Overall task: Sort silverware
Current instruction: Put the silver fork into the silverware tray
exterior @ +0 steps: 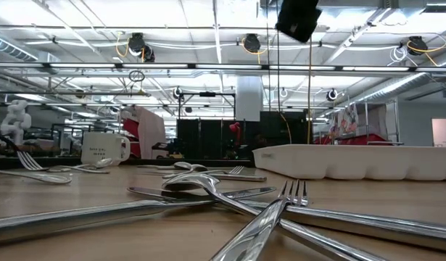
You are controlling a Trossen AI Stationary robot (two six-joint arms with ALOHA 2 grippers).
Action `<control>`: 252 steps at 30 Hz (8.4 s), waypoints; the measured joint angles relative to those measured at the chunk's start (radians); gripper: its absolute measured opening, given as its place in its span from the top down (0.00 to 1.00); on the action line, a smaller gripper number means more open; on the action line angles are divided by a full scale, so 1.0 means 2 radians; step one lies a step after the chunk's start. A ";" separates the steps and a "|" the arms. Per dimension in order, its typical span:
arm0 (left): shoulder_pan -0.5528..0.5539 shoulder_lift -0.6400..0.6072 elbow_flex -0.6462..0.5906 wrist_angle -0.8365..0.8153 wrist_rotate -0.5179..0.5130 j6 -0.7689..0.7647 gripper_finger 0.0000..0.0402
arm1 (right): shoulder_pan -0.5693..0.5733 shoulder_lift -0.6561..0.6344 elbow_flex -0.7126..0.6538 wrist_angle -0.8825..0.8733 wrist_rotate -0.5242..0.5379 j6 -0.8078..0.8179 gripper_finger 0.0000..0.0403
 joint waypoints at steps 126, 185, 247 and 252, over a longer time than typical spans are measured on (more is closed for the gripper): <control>0.046 -0.002 0.000 -0.001 -0.016 0.116 0.77 | -0.298 0.023 0.020 -0.185 -0.004 -0.257 1.00; 0.057 -0.002 0.000 -0.001 -0.015 0.121 0.77 | -0.299 0.200 0.170 -0.307 -0.123 -0.343 1.00; 0.057 -0.002 0.000 -0.001 -0.015 0.121 0.77 | -0.375 0.238 0.060 -0.109 -0.066 -0.344 0.96; 0.057 -0.002 0.000 -0.001 -0.015 0.121 0.77 | -0.372 0.238 0.060 -0.109 -0.066 -0.337 0.86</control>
